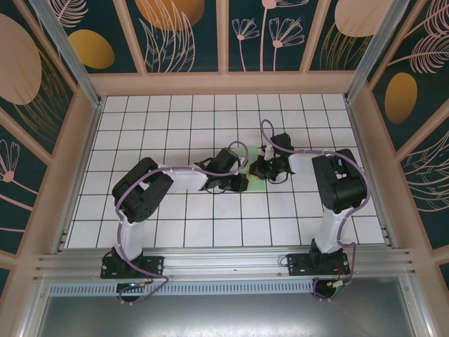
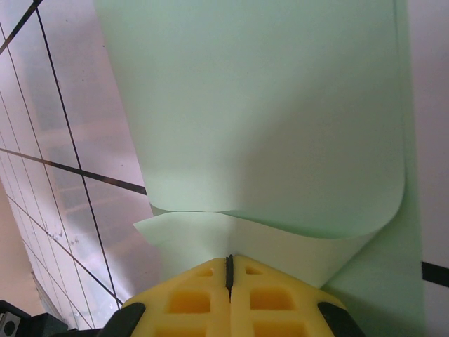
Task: Fold a paper plane with a square sheet of paper (fold left side to right side)
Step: Fold the triangle a second time at the center of the table.
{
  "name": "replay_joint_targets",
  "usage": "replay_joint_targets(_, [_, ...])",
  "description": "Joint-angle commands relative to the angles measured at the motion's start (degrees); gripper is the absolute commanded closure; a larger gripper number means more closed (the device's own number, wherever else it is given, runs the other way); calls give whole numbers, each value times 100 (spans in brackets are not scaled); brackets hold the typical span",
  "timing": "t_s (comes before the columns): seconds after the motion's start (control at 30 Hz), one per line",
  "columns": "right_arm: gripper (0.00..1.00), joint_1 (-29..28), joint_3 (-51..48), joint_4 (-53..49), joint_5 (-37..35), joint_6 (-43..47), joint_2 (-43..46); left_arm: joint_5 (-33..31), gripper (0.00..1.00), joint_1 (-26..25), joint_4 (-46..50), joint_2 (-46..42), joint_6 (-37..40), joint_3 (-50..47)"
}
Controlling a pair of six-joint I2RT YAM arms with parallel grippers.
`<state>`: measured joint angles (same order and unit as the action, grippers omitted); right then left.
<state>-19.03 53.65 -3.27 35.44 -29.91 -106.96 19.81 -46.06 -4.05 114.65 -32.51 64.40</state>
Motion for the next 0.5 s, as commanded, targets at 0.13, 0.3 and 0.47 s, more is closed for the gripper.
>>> replay_joint_targets(0.13, [100, -19, 43, -238, -127, 185, -146, -208, 96, 10, 121, -30, -61, -334])
replay_joint_targets(0.3, [100, 12, -12, 66, 163, 170, -94, -111, 100, 10, 39, -22, -97, -470])
replay_joint_targets(0.47, [100, 118, -177, 509, 460, 158, 482, -48, 100, 9, -16, 3, -119, -527])
